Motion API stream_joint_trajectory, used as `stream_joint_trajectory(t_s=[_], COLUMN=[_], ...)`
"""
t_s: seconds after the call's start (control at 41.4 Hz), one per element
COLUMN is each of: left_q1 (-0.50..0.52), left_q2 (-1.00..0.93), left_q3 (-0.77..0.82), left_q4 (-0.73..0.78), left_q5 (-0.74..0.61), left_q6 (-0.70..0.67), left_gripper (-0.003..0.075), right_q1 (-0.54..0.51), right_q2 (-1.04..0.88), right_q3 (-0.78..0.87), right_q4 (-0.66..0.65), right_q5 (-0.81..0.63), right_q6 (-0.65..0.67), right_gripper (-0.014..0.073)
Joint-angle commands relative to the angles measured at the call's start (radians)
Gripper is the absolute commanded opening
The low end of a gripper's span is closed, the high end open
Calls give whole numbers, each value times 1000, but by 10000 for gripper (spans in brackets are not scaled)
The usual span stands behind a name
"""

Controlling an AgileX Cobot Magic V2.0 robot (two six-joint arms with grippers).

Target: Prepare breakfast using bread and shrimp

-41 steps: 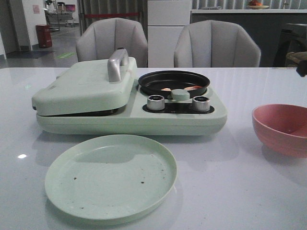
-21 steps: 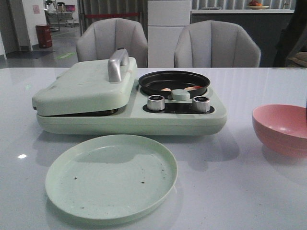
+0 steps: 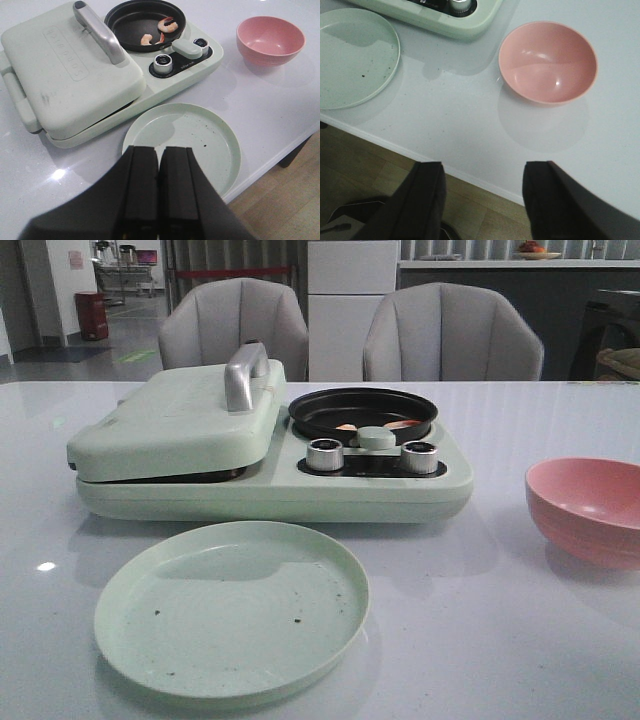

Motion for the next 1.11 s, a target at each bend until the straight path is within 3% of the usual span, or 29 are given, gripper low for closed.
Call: stream_joint_trajectory(t_s=[0.0, 0.121, 0.193, 0.362, 0.483, 0.966, 1.087], left_q1=[-1, -1, -1, -1, -1, -1, -1], left_q2=[0, 0, 0, 0, 0, 0, 0], left_q3=[-30, -30, -30, -30, -30, -30, -28], left_q4=[-13, -13, -13, -13, -13, -3, 50], left_q5=[-67, -67, -67, -67, -67, -69, -75], left_q6=[-10, -10, -10, -10, -10, -10, -66], left_gripper=[101, 101, 101, 101, 101, 102, 104], right_q1=[1, 1, 1, 1, 1, 1, 1], right_q2=[-63, -126, -143, -148, -148, -148, -148], right_q3=[9, 39, 43, 43, 43, 43, 43], right_q4=[-1, -1, 0, 4, 8, 7, 7], right_q5=[-33, -33, -32, -35, -43, -70, -69], right_q6=[1, 1, 1, 10, 10, 87, 87], right_gripper=[468, 460, 407, 158, 40, 49, 49])
